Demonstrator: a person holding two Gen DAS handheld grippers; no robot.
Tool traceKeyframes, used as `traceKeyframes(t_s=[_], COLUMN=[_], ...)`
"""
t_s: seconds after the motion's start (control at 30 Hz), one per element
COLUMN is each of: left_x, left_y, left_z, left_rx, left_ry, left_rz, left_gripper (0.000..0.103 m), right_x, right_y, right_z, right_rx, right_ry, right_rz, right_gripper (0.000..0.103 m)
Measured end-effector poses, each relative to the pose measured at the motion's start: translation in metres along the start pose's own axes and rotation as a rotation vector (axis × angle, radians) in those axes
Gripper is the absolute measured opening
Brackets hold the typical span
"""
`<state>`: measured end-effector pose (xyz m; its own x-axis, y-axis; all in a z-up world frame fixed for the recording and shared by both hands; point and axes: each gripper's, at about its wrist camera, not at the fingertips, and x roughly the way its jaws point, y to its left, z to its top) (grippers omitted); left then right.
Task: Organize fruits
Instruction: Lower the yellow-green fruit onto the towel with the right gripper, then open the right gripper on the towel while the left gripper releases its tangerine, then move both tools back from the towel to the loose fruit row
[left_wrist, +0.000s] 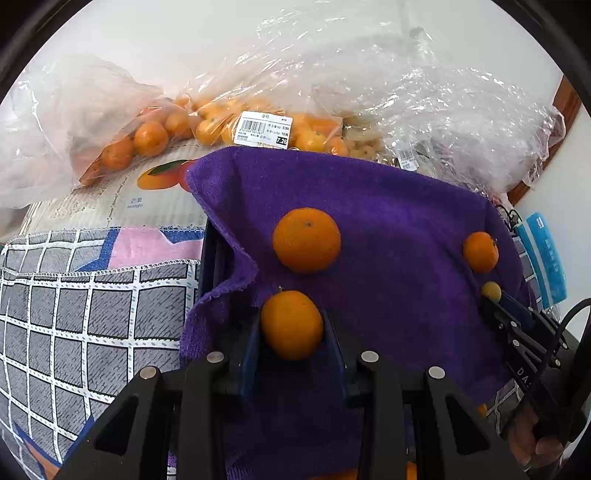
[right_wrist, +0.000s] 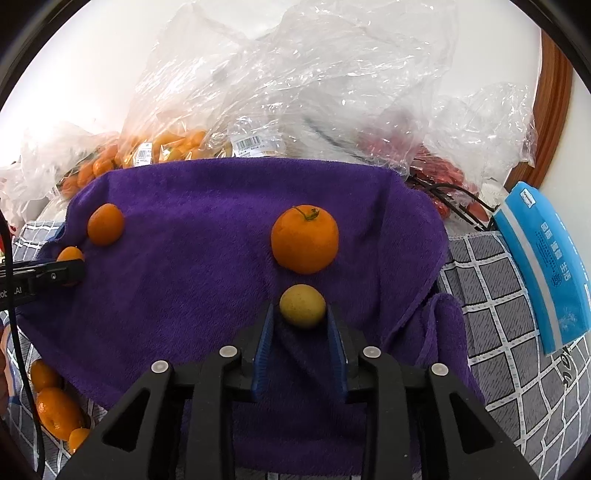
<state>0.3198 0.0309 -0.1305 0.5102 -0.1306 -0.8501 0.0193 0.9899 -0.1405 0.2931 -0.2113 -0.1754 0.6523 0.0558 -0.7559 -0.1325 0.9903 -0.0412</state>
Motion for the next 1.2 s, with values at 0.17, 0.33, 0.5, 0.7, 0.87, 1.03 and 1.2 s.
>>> traceKeyframes(t_s=[0.17,0.33,0.5,0.7,0.87,1.03,1.2], left_x=[-0.011,-0.029,-0.047,-0.064,-0.077,-0.086,-0.095], left_y=[-0.001,0.0,0.002,0.012,0.021,0.028,0.03], left_z=[-0.004,-0.011,-0.024,-0.04,-0.05,-0.061,-0.071], left_rx=[0.005,0.001,0.017,0.023,0.023,0.017,0.023], left_ry=[-0.012,-0.035,-0.054,-0.075,-0.092,-0.102,-0.105], left_rz=[-0.013,-0.033,-0.04,-0.042,-0.027,-0.018,-0.005], left_gripper=[0.037,0.044,0.044,0.044,0.044,0.044,0.044], right_x=[-0.011,-0.026,-0.045,-0.068,-0.086,-0.099,-0.111], right_y=[0.004,0.007,0.014,0.023,0.031,0.036,0.037], right_z=[-0.001,-0.003,-0.007,-0.016,-0.021,-0.029,-0.037], right_rx=[-0.001,0.023,0.034,0.068,0.085,0.102,0.105], right_ry=[-0.014,-0.017,-0.028,-0.054,-0.081,-0.097,-0.104], right_rz=[-0.012,-0.026,-0.047,-0.039,-0.04,-0.04,-0.036], right_gripper=[0.041,0.044,0.044,0.044,0.044,0.044,0.044])
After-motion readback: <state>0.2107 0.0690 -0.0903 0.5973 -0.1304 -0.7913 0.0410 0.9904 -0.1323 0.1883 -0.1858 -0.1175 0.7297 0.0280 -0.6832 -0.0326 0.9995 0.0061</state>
